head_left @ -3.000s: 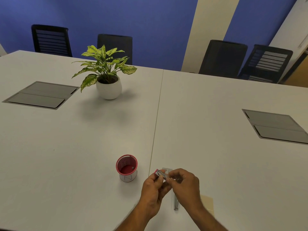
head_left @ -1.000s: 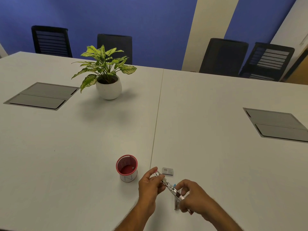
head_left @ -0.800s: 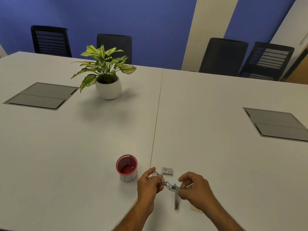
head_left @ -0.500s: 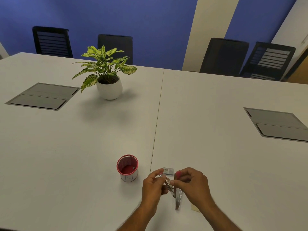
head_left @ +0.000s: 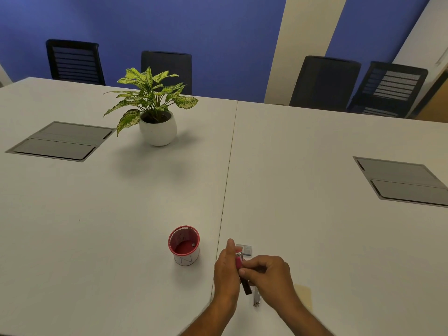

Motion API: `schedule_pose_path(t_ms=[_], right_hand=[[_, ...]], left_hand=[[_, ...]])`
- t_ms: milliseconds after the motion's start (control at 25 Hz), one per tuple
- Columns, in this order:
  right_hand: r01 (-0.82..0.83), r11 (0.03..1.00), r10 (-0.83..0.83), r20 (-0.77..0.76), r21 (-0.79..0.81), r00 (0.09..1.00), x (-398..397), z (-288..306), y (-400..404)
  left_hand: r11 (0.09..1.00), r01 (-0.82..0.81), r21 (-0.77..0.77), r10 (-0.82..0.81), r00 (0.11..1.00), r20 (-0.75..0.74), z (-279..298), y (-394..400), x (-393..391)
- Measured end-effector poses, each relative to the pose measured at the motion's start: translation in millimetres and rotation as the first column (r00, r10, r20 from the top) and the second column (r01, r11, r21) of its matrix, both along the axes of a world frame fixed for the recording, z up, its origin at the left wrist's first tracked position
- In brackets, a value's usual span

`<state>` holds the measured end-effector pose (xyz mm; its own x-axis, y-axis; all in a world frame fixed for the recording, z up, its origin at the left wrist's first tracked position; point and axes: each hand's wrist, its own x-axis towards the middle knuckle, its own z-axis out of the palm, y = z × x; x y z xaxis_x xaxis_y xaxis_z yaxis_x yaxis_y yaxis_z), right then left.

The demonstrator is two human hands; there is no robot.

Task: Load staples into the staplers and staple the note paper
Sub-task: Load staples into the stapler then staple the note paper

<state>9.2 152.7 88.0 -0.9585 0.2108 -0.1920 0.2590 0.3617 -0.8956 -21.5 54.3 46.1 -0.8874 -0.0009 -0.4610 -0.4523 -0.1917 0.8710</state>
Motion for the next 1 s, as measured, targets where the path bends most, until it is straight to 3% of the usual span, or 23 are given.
schedule_pose_path(t_ms=[160,320,440,560,760,1000], right_hand=[[-0.011,0.999,0.012,0.032,-0.032,0.999,4,-3,-2],[0.166,0.964,-0.137,0.148,-0.208,0.980,7,-10,3],[0.091,0.916,0.042,0.317,-0.392,0.947,9,-12,5],[0.036,0.845,0.157,0.311,-0.534,0.937,9,-12,4],[0.009,0.844,0.155,0.261,-0.536,0.953,8,-17,0],[0.032,0.863,0.118,0.264,-0.504,0.957,6,-21,-4]], left_hand=[[0.997,-0.076,0.011,0.076,0.997,0.012,0,1,-2],[0.994,-0.095,0.044,0.095,0.995,0.021,-2,-2,-4],[0.982,-0.087,0.170,0.077,0.995,0.064,-1,-3,-5],[0.956,-0.071,0.285,0.048,0.995,0.087,-1,-3,-6],[0.931,-0.066,0.360,0.032,0.994,0.100,0,-4,-7],[0.948,-0.072,0.312,0.048,0.995,0.083,3,-5,-10]])
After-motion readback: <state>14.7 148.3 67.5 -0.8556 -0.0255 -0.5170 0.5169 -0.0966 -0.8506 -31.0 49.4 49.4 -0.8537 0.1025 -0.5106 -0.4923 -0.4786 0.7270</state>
